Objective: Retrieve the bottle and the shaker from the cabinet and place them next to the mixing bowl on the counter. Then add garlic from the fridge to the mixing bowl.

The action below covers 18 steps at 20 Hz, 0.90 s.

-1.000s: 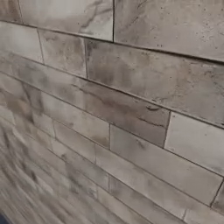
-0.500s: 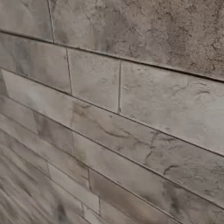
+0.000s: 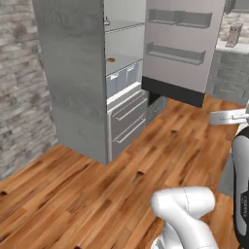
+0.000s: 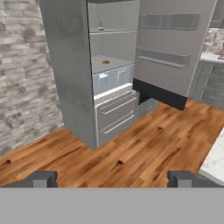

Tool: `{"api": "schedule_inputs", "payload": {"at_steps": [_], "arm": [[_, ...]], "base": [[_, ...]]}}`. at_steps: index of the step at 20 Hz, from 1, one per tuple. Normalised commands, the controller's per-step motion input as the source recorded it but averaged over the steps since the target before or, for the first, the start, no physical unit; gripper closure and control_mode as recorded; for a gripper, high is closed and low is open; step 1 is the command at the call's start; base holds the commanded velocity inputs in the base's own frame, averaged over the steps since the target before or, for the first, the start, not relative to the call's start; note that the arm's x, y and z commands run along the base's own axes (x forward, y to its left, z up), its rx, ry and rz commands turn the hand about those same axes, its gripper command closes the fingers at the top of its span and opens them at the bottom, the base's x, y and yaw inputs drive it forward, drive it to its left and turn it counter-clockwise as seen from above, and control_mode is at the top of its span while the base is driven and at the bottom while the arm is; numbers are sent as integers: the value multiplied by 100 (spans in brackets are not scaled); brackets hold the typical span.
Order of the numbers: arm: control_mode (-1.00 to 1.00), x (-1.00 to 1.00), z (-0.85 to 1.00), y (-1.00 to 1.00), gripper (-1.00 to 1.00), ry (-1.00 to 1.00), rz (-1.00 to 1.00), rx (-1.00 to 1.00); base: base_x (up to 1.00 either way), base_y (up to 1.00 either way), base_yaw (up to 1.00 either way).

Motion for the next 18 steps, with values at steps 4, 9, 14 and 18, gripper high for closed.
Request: {"api": "schedule_inputs", "payload": {"at_steps": [4,9,14,18], "arm": [[100,0,0,0,-100,0,0,0],[100,0,0,0,-100,0,0,0],[100,0,0,0,-100,0,0,0],[100,0,0,0,-100,0,0,0]], "base": [[100,3,-15],[100,0,-11],[100,6,-10],[100,2,-2]]}}
